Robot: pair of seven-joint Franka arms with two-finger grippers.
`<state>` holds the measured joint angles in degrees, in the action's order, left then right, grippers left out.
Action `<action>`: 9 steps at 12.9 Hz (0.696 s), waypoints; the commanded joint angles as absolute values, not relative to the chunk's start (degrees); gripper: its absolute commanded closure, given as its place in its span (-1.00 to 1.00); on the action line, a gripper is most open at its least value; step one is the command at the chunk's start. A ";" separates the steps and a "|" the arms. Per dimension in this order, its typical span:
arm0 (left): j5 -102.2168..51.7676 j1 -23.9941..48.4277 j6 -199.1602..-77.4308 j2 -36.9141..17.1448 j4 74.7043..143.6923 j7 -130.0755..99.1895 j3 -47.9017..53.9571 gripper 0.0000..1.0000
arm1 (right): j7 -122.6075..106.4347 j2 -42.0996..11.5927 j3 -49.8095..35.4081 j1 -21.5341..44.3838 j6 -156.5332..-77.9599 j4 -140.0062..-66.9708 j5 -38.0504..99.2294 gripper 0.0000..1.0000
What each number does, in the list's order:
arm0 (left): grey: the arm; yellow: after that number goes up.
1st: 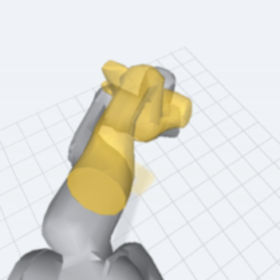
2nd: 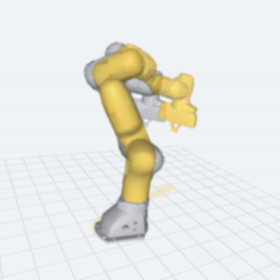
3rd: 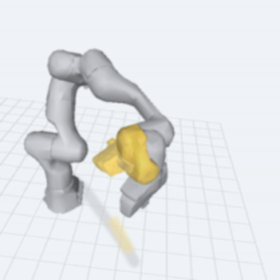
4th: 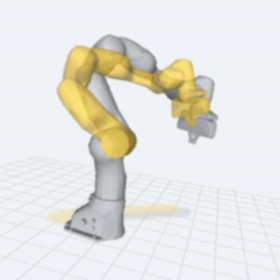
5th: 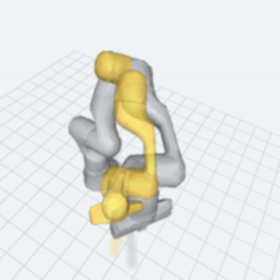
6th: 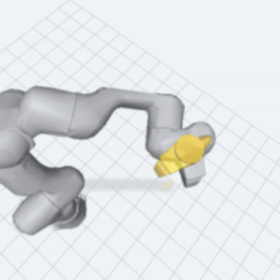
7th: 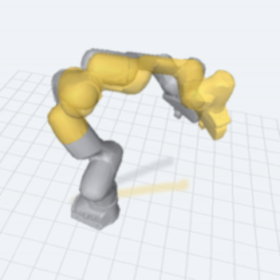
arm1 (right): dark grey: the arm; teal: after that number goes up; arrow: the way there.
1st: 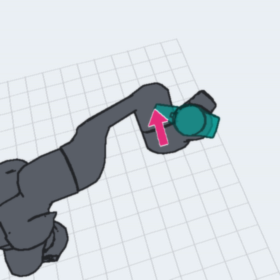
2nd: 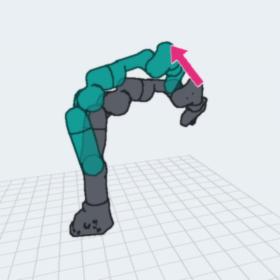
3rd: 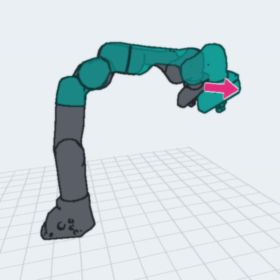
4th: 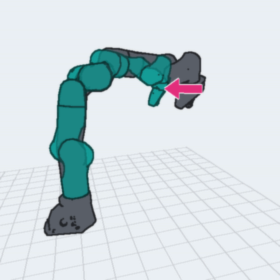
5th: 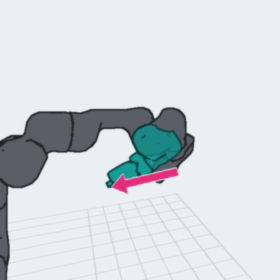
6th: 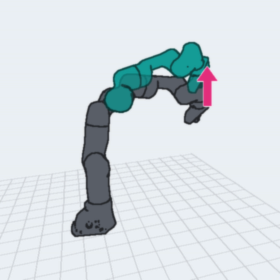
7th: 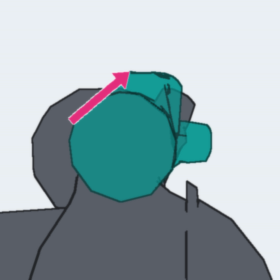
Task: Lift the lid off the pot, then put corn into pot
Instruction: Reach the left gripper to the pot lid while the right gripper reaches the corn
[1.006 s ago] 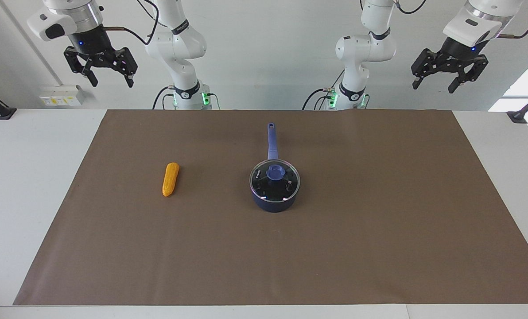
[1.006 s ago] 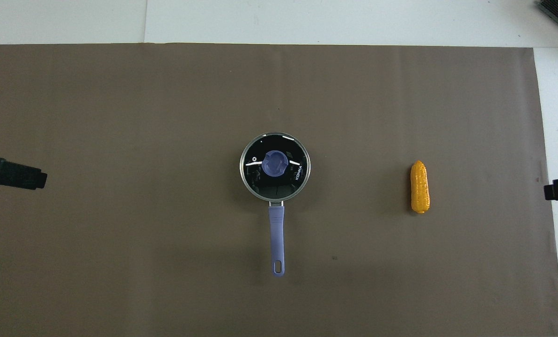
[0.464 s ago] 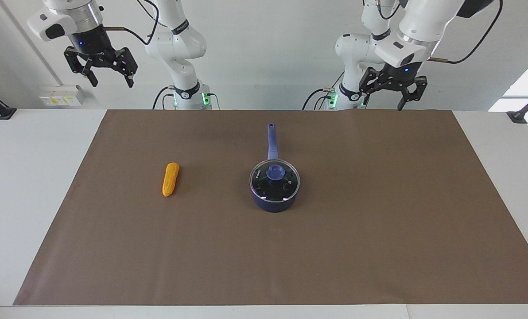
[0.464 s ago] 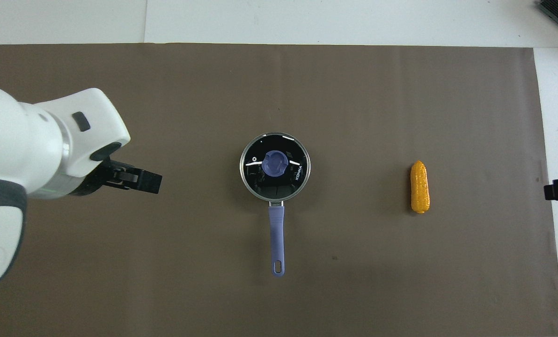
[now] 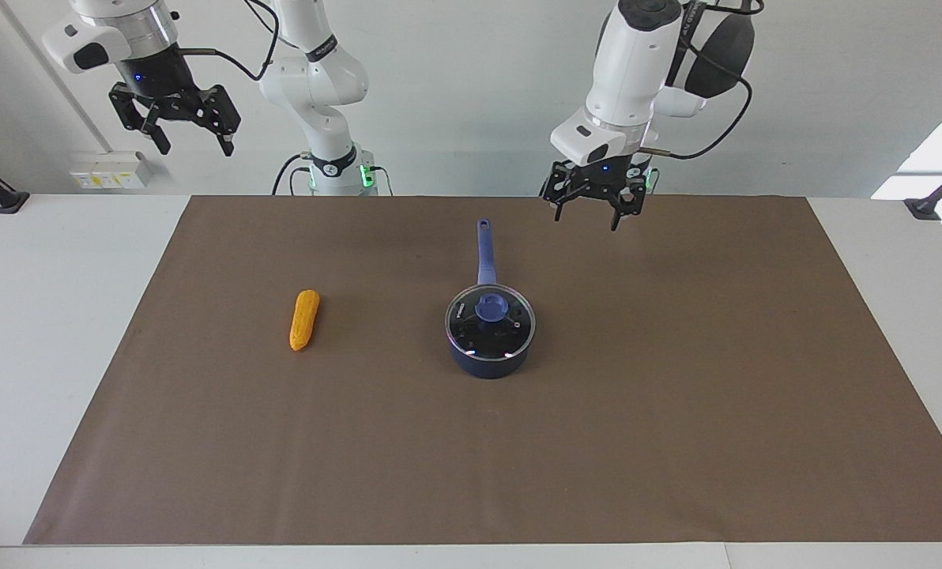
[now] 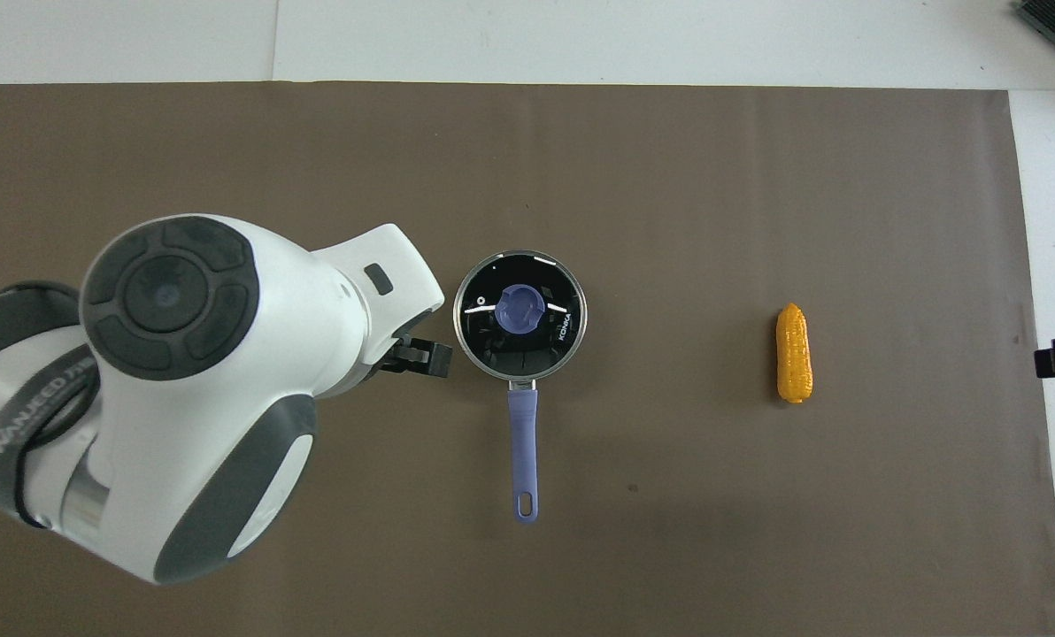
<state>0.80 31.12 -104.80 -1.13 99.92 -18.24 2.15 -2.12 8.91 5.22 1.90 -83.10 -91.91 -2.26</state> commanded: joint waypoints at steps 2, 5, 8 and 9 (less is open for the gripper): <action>4.91 36.55 -110.20 -7.10 99.32 -24.76 1.23 -1.00 | -3.17 7.92 4.57 2.37 -95.85 -100.26 -1.67 -1.00; 7.12 38.93 -117.06 -13.87 96.77 -31.29 1.23 -1.00 | -2.90 3.97 4.57 4.13 -105.45 -105.64 -1.58 -1.00; 7.21 39.99 -118.47 -19.31 93.62 -31.38 1.14 -1.00 | -3.25 -3.14 4.48 5.62 -110.72 -106.17 -1.50 -1.00; 7.29 39.99 -120.04 -20.90 92.73 -31.38 1.14 -1.00 | -3.51 -5.08 4.48 5.71 -111.96 -106.52 -1.49 -1.00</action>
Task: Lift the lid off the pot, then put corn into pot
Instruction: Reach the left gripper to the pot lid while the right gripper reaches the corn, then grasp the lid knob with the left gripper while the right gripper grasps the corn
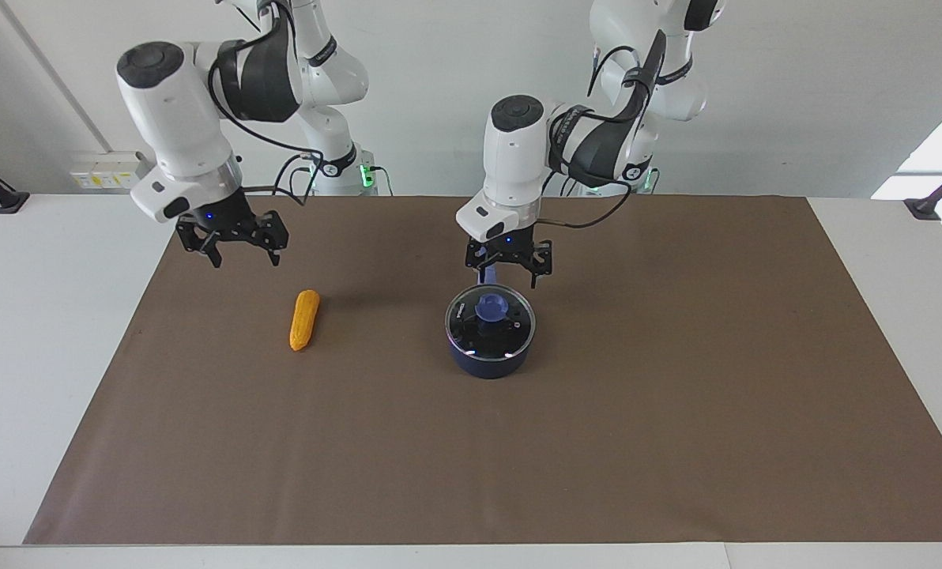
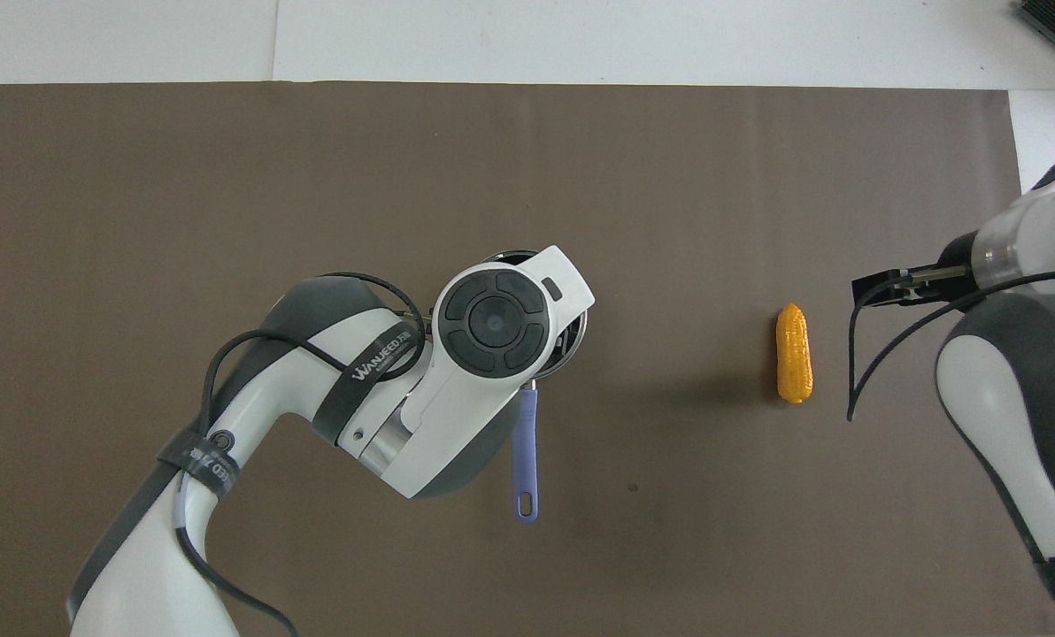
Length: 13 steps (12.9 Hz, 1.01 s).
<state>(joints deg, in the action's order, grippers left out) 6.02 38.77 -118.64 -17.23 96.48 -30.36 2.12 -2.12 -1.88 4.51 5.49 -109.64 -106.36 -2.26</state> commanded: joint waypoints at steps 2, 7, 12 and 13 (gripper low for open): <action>7.91 39.90 -123.12 -22.40 92.72 -31.38 1.14 -1.00 | -3.25 -6.15 4.48 5.80 -117.56 -110.98 -1.58 -1.00; 8.79 39.46 -125.59 -23.38 92.55 -31.29 1.05 -1.00 | -3.16 -8.25 4.48 6.33 -123.39 -117.86 -1.41 -1.00; 9.22 39.37 -125.77 -23.38 92.55 -31.29 1.05 0.43 | -3.16 -10.89 4.48 6.33 -128.49 -122.07 -1.41 -1.00; 9.92 39.37 -126.47 -23.38 92.55 -31.29 1.05 0.54 | -3.34 -11.94 4.48 6.33 -129.37 -122.60 -1.41 -1.00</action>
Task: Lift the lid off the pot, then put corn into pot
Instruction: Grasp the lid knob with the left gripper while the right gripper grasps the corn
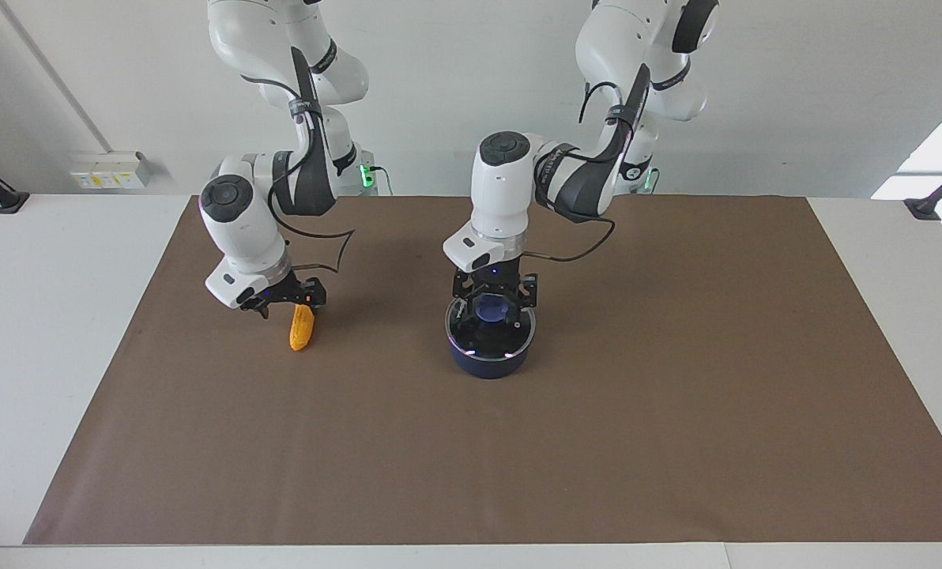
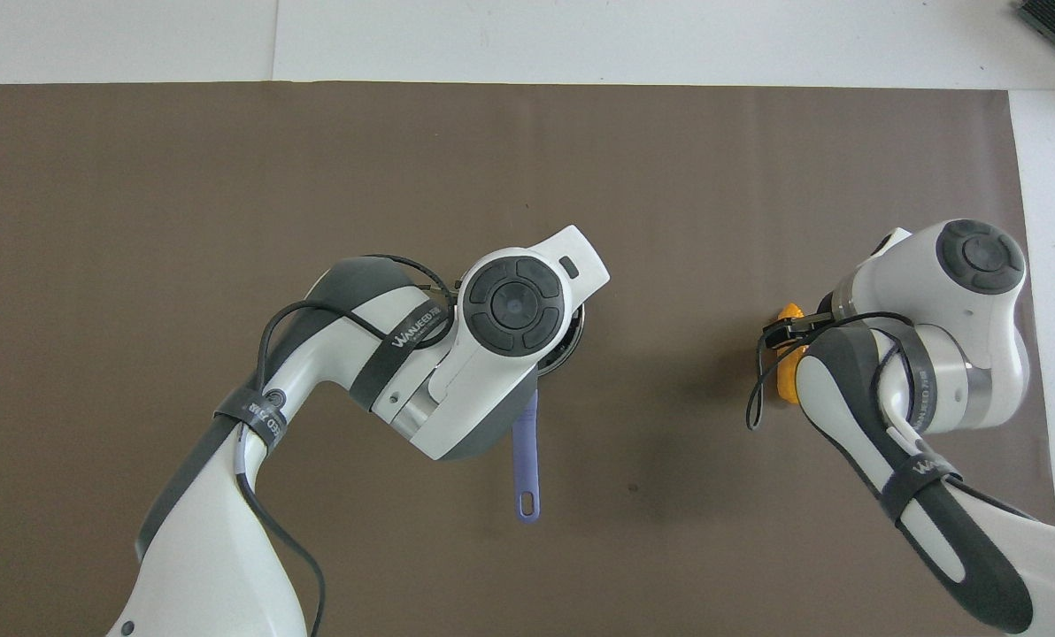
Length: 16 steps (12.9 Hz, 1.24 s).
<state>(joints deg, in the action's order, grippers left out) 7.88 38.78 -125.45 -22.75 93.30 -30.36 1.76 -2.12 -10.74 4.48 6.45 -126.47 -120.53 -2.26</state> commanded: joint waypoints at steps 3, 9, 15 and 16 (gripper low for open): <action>10.28 39.29 -126.74 -23.29 92.55 -31.29 1.05 0.55 | -3.87 -11.78 4.48 6.42 -129.29 -123.04 -1.41 -1.00; 15.91 39.90 -125.68 -22.77 91.93 -31.29 0.97 1.00 | -3.34 -11.43 4.48 6.42 -128.67 -123.75 -1.41 0.58; 15.64 39.56 -122.35 -17.42 92.90 -31.55 1.05 1.00 | -3.25 -11.17 4.48 6.24 -121.84 -115.86 -0.71 1.00; 15.64 39.12 -122.26 -16.45 93.60 -31.55 1.05 1.00 | -3.16 -10.73 4.48 6.33 -119.90 -113.93 -0.70 1.00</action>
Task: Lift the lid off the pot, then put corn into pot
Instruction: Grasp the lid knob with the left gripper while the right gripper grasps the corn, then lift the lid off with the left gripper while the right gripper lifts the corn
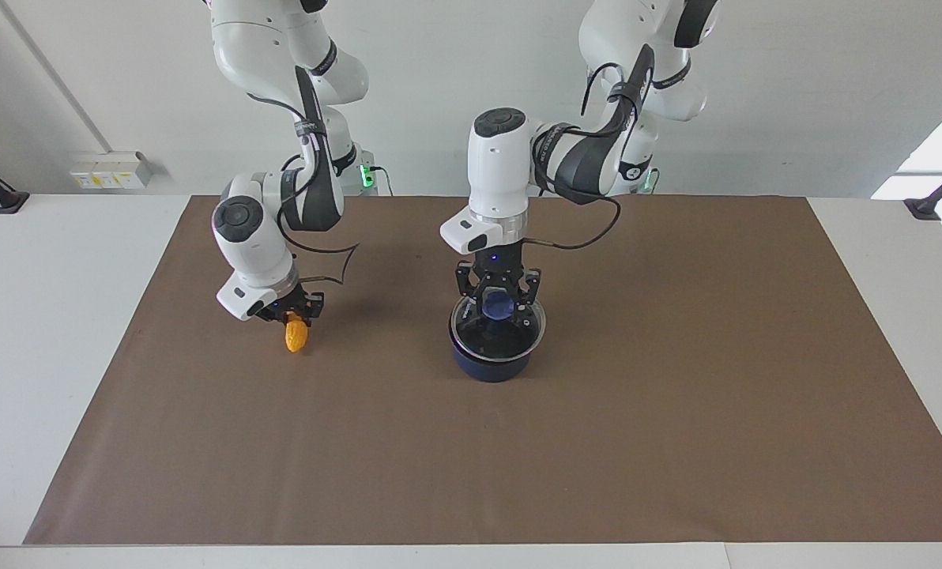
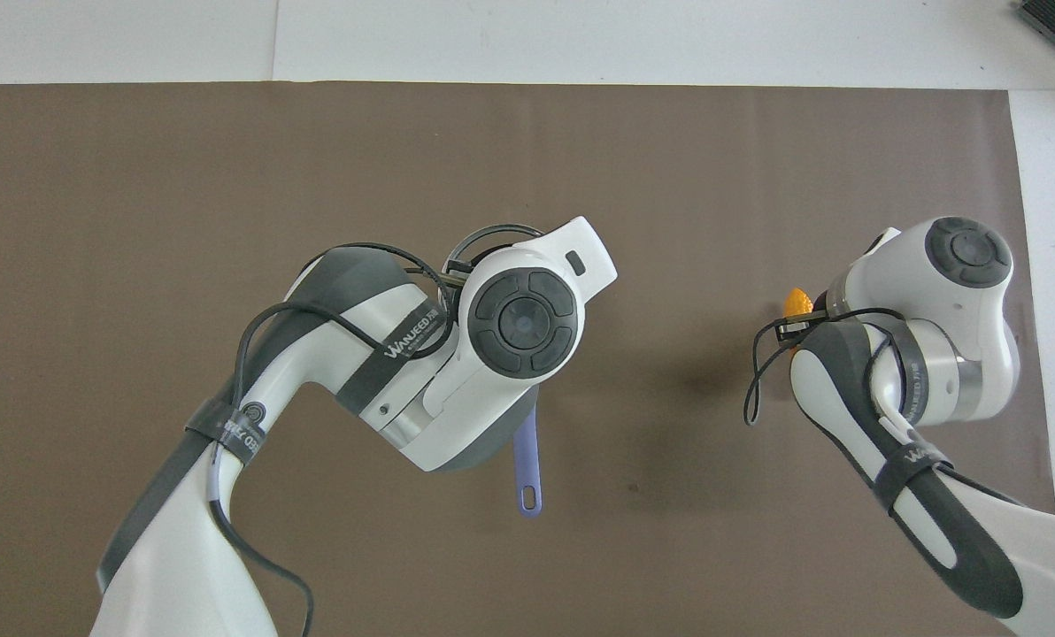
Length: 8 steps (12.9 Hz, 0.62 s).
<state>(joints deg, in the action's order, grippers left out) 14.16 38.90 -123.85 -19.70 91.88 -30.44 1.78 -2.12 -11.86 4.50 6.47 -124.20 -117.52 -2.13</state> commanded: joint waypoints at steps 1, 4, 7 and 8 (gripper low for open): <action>15.64 38.68 -122.26 -15.13 94.65 -31.64 1.05 1.00 | -1.77 -9.94 4.48 6.42 -118.32 -112.25 -0.70 1.00; 15.64 33.60 -124.27 -8.81 102.37 -30.86 1.14 1.00 | 7.62 -8.61 2.56 6.59 -113.40 -107.95 -0.70 1.00; 15.64 28.14 -126.20 -7.12 105.46 -30.67 1.14 1.00 | 18.50 -8.79 -1.22 6.68 -112.76 -105.38 -0.70 1.00; 15.64 26.21 -127.26 -7.03 106.16 -30.59 1.14 1.00 | 22.90 -8.79 -3.41 6.68 -113.20 -105.47 -0.79 1.00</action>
<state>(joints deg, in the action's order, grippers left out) 14.27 29.21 -124.16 -9.42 102.13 -30.32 0.58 16.29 -8.33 -0.58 6.79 -113.68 -106.41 -1.28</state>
